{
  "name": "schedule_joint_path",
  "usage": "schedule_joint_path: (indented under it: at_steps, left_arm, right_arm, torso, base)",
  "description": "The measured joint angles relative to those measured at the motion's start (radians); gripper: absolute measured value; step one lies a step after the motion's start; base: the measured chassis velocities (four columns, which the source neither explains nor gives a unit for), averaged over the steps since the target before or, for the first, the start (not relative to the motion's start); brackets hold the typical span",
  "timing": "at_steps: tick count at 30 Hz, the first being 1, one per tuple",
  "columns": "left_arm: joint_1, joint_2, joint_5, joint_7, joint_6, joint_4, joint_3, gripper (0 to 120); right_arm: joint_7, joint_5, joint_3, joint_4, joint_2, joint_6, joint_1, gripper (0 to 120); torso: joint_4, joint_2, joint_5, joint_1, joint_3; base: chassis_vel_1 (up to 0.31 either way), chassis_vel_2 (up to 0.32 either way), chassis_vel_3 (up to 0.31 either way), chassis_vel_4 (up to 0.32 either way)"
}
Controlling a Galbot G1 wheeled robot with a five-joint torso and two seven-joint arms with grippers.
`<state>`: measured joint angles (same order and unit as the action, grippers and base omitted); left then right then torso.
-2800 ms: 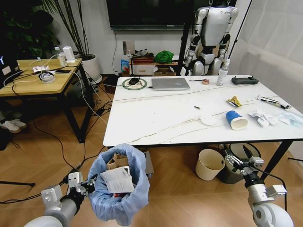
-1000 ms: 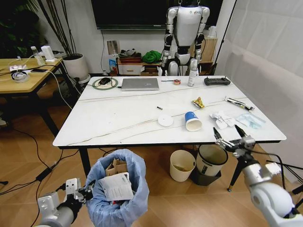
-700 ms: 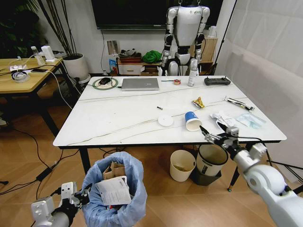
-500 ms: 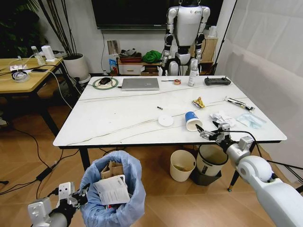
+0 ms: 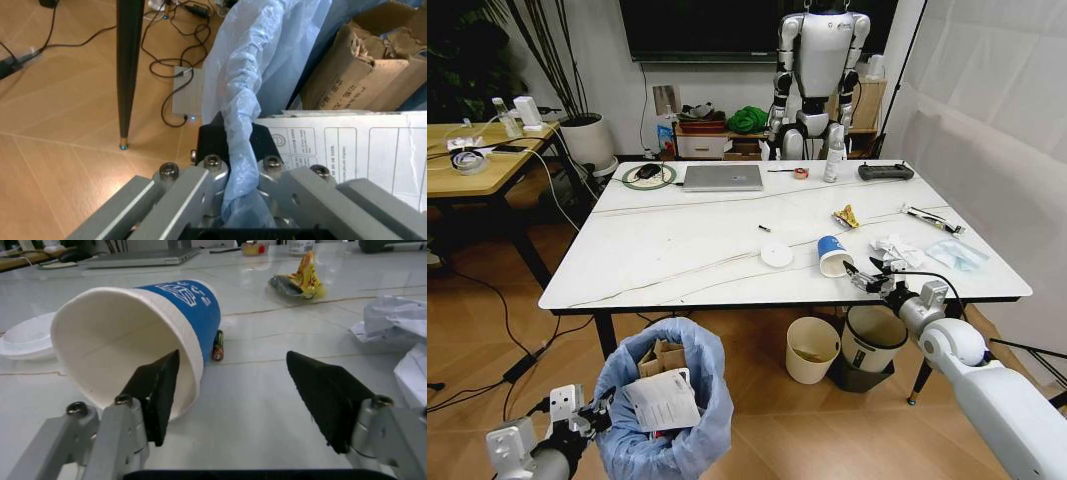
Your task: Pick up the trash bin and place the trash from the table into it.
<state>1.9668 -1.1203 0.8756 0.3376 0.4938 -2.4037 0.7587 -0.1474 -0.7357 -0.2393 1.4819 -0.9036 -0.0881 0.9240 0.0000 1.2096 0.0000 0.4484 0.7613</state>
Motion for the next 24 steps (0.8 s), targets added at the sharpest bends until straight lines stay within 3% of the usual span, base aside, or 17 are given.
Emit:
schedule_joint_path:
  at_steps: [16,20,24]
  left_arm:
    - [-0.019,0.020,0.007,0.000,-0.001,0.020,-0.031,0]
    - [-0.030,0.025,0.010,-0.001,0.000,0.026,-0.041,0]
    - [-0.034,0.030,0.023,0.000,0.003,0.027,-0.048,0]
  right_arm:
    - [-0.016,-0.026,0.000,0.023,-0.009,0.024,0.001,1]
    - [-0.038,-0.035,-0.004,0.071,-0.004,0.043,0.014,0]
    - [-0.094,-0.092,0.026,0.220,0.024,0.089,0.045,0]
  torso:
    - [0.0000,0.000,0.0000,0.000,0.000]
    - [-0.0001,0.000,0.0000,0.000,0.000]
    - [0.0000,0.000,0.0000,0.000,0.000]
  base:
    - [0.000,0.000,0.000,0.000]
    - [0.000,0.000,0.000,0.000]
    - [0.000,0.000,0.000,0.000]
